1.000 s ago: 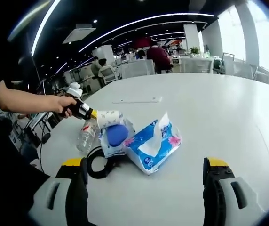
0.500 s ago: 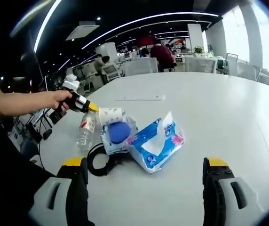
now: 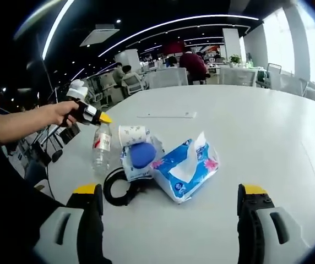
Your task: Arrange the tabletop items into an orderly group along one side of the table until the central work area is clear of visible clutter.
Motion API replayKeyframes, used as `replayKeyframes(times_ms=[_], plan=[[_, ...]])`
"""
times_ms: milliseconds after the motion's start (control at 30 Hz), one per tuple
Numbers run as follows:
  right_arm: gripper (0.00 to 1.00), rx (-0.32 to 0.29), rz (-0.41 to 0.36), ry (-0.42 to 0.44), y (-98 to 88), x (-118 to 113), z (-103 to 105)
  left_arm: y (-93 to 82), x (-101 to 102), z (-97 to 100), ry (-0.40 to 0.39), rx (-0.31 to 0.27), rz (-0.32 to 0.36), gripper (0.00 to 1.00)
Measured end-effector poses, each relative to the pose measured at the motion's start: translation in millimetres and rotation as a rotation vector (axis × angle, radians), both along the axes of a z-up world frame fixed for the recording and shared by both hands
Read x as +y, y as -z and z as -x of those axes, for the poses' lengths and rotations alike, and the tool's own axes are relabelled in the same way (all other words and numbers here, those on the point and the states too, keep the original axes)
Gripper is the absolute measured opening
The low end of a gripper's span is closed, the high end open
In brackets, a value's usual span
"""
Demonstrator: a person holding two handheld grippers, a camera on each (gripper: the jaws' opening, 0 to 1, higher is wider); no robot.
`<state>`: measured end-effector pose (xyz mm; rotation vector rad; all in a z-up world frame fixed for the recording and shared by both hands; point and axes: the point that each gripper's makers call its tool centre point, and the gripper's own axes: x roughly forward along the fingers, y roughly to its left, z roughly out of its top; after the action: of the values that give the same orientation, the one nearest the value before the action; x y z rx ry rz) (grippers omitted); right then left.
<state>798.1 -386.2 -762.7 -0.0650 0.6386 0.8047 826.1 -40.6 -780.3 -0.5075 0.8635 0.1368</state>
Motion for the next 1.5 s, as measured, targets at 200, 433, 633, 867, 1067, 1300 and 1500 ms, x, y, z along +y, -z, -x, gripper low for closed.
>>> replayKeyframes(times_ms=[200,433,633,867,1067,1300,1500], plan=[[0.99,-0.01,-0.011,-0.013,-3.3,2.9,-1.6,-13.6,-9.2,5.7,0.035,-0.029,-0.041,0.19],[0.99,-0.009,-0.016,-0.025,-1.8,5.4,0.6,-36.0,-19.8,13.5,0.067,-0.09,-0.109,0.19],[0.99,-0.009,-0.018,-0.03,-1.9,7.2,-0.4,-49.5,-31.9,24.5,0.106,-0.124,-0.182,0.19],[0.99,-0.005,-0.018,-0.034,-0.8,8.2,-1.4,-56.7,-50.9,42.5,0.142,-0.159,-0.237,0.19],[0.99,-0.002,-0.022,-0.034,-0.5,8.5,-2.0,-61.4,-62.8,62.9,0.146,-0.187,-0.269,0.2],[0.99,0.006,-0.01,-0.049,3.5,8.8,0.0,-61.4,-70.4,73.5,0.154,-0.2,-0.289,0.2],[0.99,0.007,-0.003,-0.059,3.5,10.1,-0.3,-60.6,-76.3,77.7,0.16,-0.214,-0.308,0.2]])
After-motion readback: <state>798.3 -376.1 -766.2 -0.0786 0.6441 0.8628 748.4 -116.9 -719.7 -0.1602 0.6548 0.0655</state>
